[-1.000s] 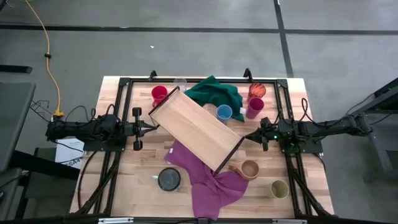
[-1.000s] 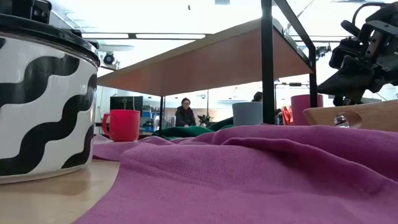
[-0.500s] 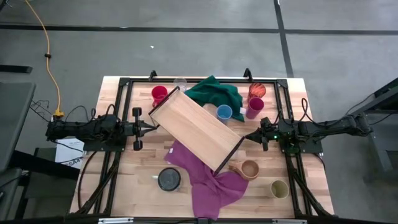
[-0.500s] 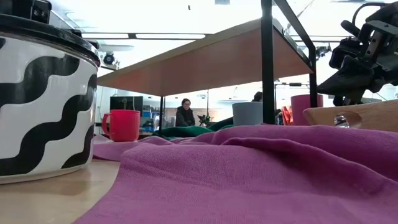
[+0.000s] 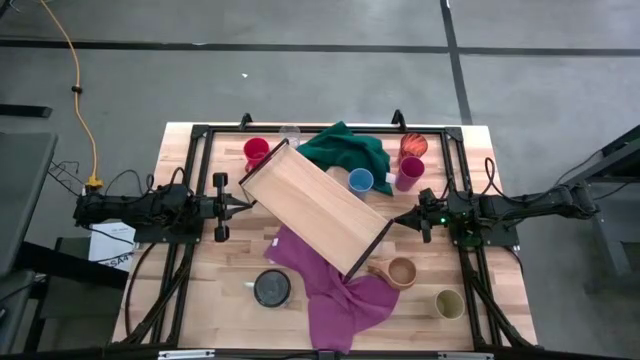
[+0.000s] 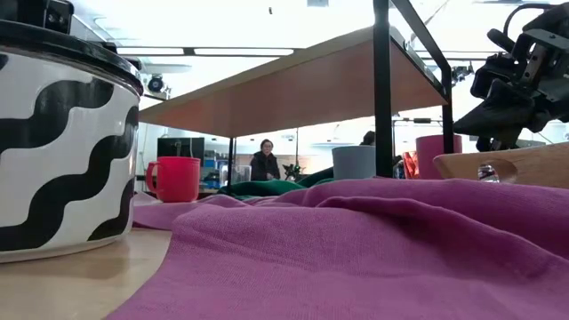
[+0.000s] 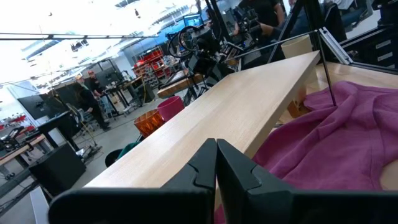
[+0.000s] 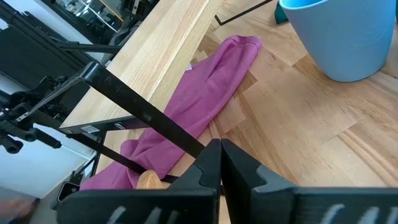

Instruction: Stack small to large cups/mugs on shelf

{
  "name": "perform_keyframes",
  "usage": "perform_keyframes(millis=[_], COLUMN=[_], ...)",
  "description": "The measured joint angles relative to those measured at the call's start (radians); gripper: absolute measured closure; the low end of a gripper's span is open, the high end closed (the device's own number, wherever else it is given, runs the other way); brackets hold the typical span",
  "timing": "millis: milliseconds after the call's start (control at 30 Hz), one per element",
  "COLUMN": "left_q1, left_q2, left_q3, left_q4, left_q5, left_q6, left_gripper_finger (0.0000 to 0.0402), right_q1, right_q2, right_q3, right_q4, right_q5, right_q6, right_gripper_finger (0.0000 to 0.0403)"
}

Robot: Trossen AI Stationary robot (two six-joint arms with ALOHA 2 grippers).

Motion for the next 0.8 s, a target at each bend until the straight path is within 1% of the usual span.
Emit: perform_keyframes(millis=[367,500,633,733,800], left_q1=[0.0,0.0,0.0,0.0,0.0], left_q2=[0.0,0.0,0.0,0.0,0.0], left_q3=[0.0,0.0,0.0,0.0,0.0], left_q4=[0.0,0.0,0.0,0.0,0.0], left_q5=[0.0,0.0,0.0,0.0,0.0], left_q6=[0.0,0.0,0.0,0.0,0.0], left_gripper_finger=[0.0401,0.0401,0.0401,0.0401,0.0401], right_q1=[0.0,0.0,0.0,0.0,0.0], right_q2=[0.0,0.0,0.0,0.0,0.0], right_q3=[0.0,0.0,0.0,0.0,0.0], right_q4=[0.001,0.003,0.023,0.025,0.028], right_q5=[0.0,0.022,0.081,0.16,0.182], right_q6=[0.002,0.003,0.018,-0.001,-0.002], right_gripper_finger=[0.0402,0.0402,0.0402,0.0402,0.0402])
